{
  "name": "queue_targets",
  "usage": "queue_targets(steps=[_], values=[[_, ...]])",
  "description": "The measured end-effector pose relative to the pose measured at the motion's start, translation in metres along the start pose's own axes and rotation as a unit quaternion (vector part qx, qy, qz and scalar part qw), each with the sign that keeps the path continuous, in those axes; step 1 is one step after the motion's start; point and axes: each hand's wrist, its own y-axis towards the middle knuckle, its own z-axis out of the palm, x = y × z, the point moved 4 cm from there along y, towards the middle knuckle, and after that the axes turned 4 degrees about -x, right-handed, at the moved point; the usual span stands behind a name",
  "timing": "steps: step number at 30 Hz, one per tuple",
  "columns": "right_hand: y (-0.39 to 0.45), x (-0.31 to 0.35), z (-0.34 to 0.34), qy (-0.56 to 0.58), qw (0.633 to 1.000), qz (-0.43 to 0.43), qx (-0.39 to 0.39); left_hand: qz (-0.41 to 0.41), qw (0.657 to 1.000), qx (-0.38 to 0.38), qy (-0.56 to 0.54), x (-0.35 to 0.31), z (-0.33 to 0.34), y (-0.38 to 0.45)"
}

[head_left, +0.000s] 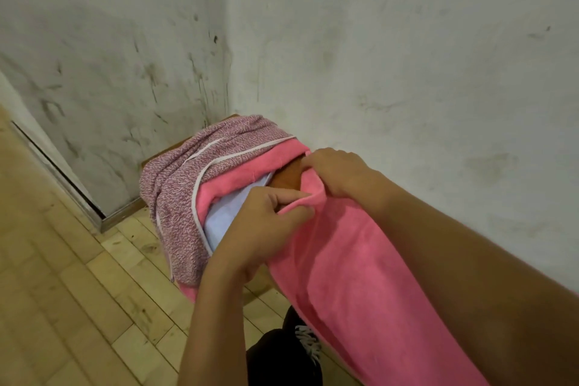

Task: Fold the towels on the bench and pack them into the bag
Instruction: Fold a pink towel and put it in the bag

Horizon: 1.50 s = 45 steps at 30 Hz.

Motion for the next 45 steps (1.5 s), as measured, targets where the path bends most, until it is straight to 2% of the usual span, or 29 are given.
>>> queue_targets(steps=[3,6,8,10,13,17,19,25,28,30,32,40,42,45], values=[[-0.001,-0.023,-0.004,0.022,0.997,0.071,-0.029,-0.011,0.999,0.022,-0.024,-0.003,-0.003,-0.002],[-0.005,-0.046,-0.006,0.099,0.985,0.137,-0.041,-0.042,0.996,0.068,-0.049,-0.006,-0.003,-0.005],[-0.009,-0.057,-0.006,0.191,0.964,0.174,-0.057,-0.072,0.992,0.096,-0.033,-0.004,-0.001,-0.007],[-0.013,-0.066,-0.008,0.299,0.929,0.2,-0.086,-0.103,0.99,0.098,0.011,0.001,-0.001,-0.007],[-0.017,-0.069,-0.018,0.375,0.893,0.208,-0.139,-0.15,0.986,0.03,0.071,0.009,-0.012,-0.006],[-0.012,-0.065,-0.035,0.378,0.896,0.165,-0.168,-0.154,0.979,-0.106,0.086,0.014,-0.033,-0.004],[-0.004,-0.065,-0.037,0.394,0.892,0.159,-0.157,-0.137,0.972,-0.165,0.096,0.019,-0.042,-0.002],[0.013,-0.048,-0.034,0.527,0.823,0.185,-0.101,-0.079,0.936,-0.303,0.162,0.022,-0.057,-0.005],[0.019,-0.033,-0.033,0.623,0.754,0.196,-0.075,-0.053,0.908,-0.381,0.164,0.02,-0.063,-0.009],[0.027,-0.025,-0.031,0.681,0.7,0.203,-0.067,-0.033,0.898,-0.408,0.163,0.017,-0.065,-0.011],[0.035,-0.018,-0.033,0.717,0.664,0.199,-0.073,-0.014,0.89,-0.425,0.164,0.015,-0.066,-0.011],[0.052,-0.005,-0.059,0.844,0.513,0.112,-0.107,0.115,0.828,-0.531,0.138,-0.005,-0.07,-0.017],[0.041,-0.009,-0.066,0.847,0.51,0.107,-0.108,0.148,0.836,-0.518,0.108,-0.013,-0.063,-0.018],[0.017,-0.031,-0.068,0.815,0.548,0.146,-0.121,0.173,0.894,-0.412,0.024,-0.029,-0.046,-0.016]])
